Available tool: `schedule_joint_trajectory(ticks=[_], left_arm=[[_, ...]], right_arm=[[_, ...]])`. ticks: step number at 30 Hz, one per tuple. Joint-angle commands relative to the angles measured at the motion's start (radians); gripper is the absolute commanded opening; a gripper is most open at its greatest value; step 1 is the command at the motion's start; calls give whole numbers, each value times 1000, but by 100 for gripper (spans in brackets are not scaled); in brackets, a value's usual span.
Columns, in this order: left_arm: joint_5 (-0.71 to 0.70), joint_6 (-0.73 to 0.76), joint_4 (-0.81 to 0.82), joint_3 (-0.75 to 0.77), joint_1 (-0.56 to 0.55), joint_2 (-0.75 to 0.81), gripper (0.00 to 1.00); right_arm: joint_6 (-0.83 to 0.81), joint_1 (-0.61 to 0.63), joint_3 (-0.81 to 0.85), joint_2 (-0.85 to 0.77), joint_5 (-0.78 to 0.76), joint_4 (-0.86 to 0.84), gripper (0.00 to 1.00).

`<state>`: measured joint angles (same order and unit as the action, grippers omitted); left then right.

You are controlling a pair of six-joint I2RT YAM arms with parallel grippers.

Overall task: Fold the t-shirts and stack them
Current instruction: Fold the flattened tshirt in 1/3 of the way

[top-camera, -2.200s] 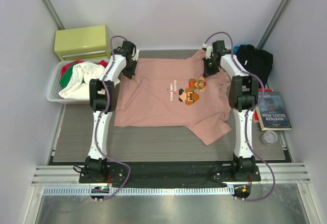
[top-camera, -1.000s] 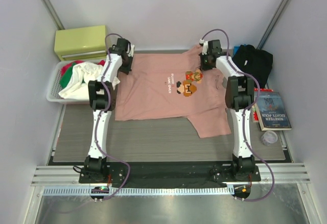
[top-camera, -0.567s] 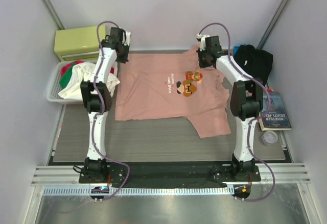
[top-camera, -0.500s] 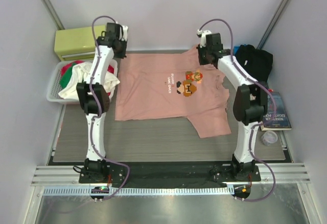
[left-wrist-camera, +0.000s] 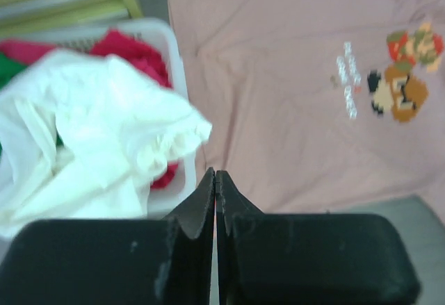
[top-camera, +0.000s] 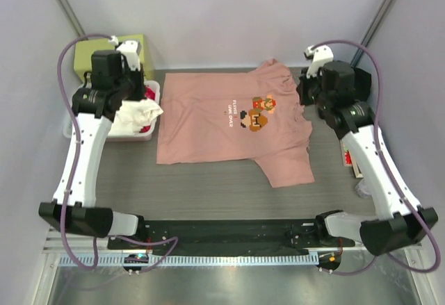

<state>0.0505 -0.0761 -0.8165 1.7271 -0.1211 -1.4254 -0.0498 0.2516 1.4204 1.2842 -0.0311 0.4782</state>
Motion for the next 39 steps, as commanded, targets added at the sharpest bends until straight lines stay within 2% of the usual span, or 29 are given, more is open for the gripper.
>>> schedule_joint_trajectory(ticks=[1,2,5,7,11,12,13,15,18,19,21,22,24,25,30,32,33,36,37,39], left_arm=[[17,105,-287,-151,6,95,0],[15,120,-324,-161,9,106,0],[32,183,-471,-190,24,134,0],[115,242,-566,-202,46,126,0],[212,314,-651,-227,77,76,0],[276,320,-661,-234,89,66,0],[294,335,-665,-241,113,48,0],[299,335,-650,-253,117,39,0],[247,338,-613,-270,117,30,0],[246,343,-618,-271,117,23,0],[246,345,-607,-277,147,5,0],[239,343,-596,-282,150,0,0],[229,337,-561,-299,155,-13,0],[226,337,-552,-305,156,-20,0],[250,337,-523,-339,169,-70,0],[304,357,-529,-340,178,-86,0],[396,367,-536,-339,193,-95,0],[558,420,-617,-316,227,-162,0],[580,435,-628,-310,233,-187,0],[565,426,-612,-305,245,-191,0]], right_arm=[[-65,-2,-83,-136,40,370,1],[-79,-5,-107,-155,36,454,1],[-146,-47,-187,-224,34,554,1],[-202,-80,-283,-258,45,563,1],[-257,-156,-385,-258,34,545,1],[-287,-187,-382,-252,45,554,1],[-310,-272,-380,-241,65,554,1],[-346,-340,-377,-195,80,560,2],[-427,-434,-360,-86,88,609,8],[-462,-449,-356,-62,94,628,15],[-484,-480,-354,-13,106,626,23],[-496,-486,-354,-2,120,625,34],[-512,-489,-350,30,158,623,41],[-519,-489,-348,43,172,625,49],[-574,-506,-336,86,218,637,58],[-637,-520,-324,96,282,701,63],[-718,-538,-313,112,371,739,64],[-862,-575,-256,220,523,904,66],[-899,-604,-229,262,560,984,66],[-921,-624,-213,285,589,1007,68]])
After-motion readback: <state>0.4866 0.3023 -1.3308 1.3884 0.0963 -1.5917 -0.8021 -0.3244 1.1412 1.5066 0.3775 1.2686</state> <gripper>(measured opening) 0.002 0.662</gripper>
